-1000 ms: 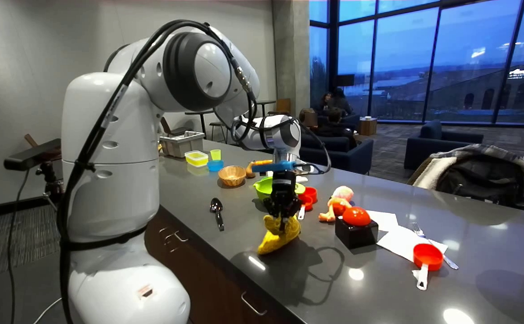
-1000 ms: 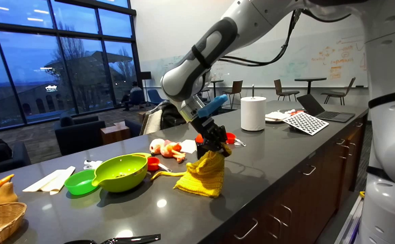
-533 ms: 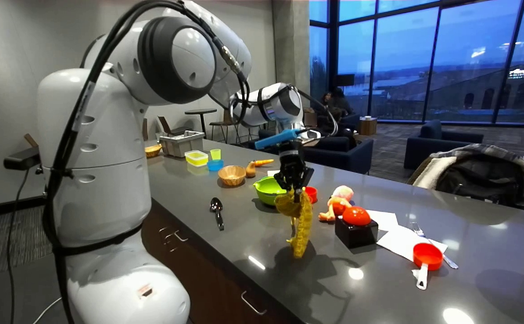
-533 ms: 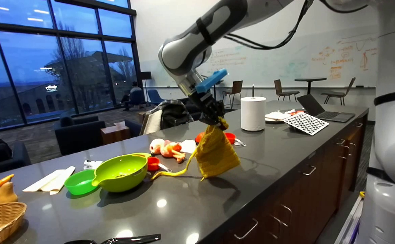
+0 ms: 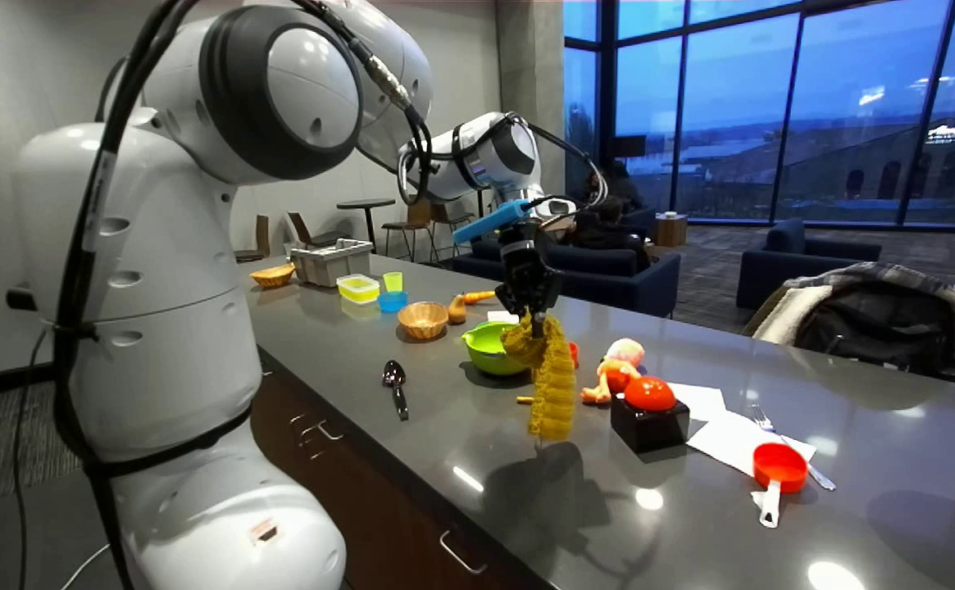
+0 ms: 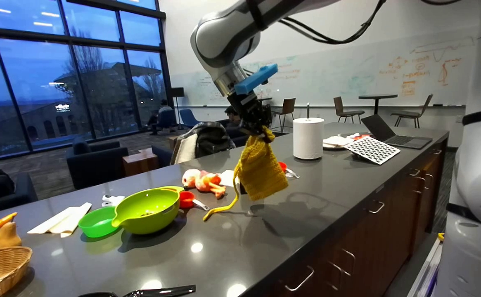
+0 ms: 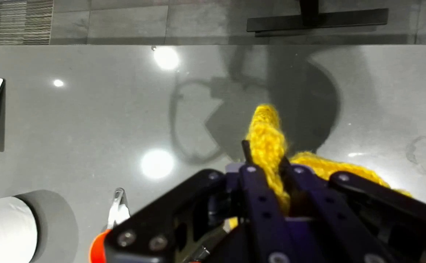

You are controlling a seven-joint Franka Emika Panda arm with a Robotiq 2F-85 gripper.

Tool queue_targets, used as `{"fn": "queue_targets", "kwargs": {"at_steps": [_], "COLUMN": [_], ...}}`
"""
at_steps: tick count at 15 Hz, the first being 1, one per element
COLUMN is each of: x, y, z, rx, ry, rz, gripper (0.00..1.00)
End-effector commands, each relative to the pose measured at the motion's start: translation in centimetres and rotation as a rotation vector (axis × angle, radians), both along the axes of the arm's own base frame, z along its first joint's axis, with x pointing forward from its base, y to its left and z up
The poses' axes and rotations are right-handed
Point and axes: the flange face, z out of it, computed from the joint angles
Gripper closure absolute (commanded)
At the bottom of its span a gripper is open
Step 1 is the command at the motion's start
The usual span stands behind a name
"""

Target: Unfold the yellow cloth and then fold it again

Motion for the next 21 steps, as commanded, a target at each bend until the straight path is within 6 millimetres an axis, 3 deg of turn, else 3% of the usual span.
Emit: {"fn": "queue_targets", "kwargs": {"at_steps": [1, 8, 12, 16, 21], "x": [-0.2, 0.6, 1.3, 1.8, 1.9], "y": [2.2, 6.5, 8.3, 11.1, 16.6], "z": [-3.6, -12.3, -15.6, -17.6, -17.5], "rx": [0.072, 0.321, 0.447, 0.492, 0.504], "ry": [0.024, 0.085, 0.15, 0.193, 0.218], "rz": [0.018, 0.062, 0.101, 0.201, 0.367], "gripper": [0.97, 0.97, 0.97, 0.97, 0.97]}}
